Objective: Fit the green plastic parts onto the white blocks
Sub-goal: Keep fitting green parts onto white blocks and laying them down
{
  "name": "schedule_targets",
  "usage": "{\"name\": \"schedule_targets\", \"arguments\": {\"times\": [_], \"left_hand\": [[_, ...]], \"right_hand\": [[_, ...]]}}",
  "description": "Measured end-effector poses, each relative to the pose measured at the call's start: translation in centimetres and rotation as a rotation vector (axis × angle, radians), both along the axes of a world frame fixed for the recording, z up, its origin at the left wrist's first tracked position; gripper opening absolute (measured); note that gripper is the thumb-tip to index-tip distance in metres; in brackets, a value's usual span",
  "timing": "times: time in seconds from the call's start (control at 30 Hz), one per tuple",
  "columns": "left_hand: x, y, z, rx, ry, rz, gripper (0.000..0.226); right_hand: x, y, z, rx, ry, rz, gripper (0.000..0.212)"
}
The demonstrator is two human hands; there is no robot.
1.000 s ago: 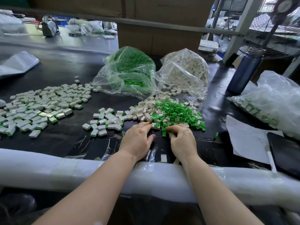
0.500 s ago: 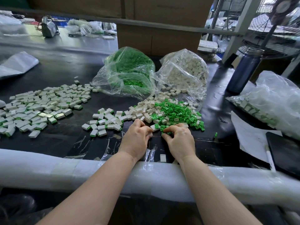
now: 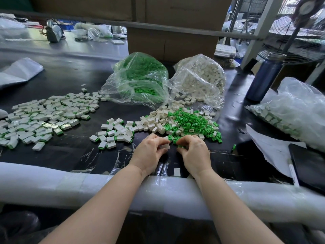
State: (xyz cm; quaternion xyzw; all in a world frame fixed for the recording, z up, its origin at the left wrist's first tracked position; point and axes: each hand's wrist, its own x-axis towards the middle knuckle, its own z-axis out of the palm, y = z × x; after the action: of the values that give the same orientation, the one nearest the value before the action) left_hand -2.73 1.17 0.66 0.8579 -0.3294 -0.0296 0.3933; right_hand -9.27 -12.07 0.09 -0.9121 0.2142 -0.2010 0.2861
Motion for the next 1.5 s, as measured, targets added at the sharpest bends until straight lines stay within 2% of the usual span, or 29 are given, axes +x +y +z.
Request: {"name": "schedule_targets", "arguments": {"times": [0.07, 0.3, 0.37, 0.47, 0.6, 0.77, 1.07, 1.5], "left_hand": [[0.0, 0.1, 0.0, -0.045, 0.014, -0.010, 0.025], [0.0, 0.2, -0.1, -0.157, 0.076, -0.027, 0.016], [0.0, 0.2, -0.1, -0.167, 0.068, -0.027, 0.021], [0.1, 0.3, 0.0, -0.243, 0.152, -0.017, 0.018], [0.3, 0.4, 0.2, -0.357, 0.279, 0.012, 0.008], [0.4, 0.4, 0.3, -0.466, 0.380, -0.007, 0.011], [0.6, 0.3, 0.0, -0.380, 0.393, -0.087, 0.008], [0.4, 0.3, 0.1, -0.328, 0.381, -0.115, 0.013]], "right_hand": [[-0.1, 0.0, 0.1, 0.037, -0.050, 0.015, 0.009], [-0.3, 0.1, 0.6, 0.387, -0.288, 0.110, 0.025], [-0.2, 0.0, 0.6, 0.416, -0.296, 0.122, 0.022], [-0.2, -0.1, 0.5, 0.438, -0.286, 0.130, 0.015], [-0.2, -0.1, 0.6, 0.472, -0.298, 0.152, 0.019], [-0.2, 0.1, 0.7, 0.578, -0.278, 0.215, 0.021], [-0.4, 0.3, 0.9, 0.617, -0.275, 0.245, 0.016], [-0.5, 0.6, 1.1, 0.624, -0.243, 0.265, 0.024]]}}
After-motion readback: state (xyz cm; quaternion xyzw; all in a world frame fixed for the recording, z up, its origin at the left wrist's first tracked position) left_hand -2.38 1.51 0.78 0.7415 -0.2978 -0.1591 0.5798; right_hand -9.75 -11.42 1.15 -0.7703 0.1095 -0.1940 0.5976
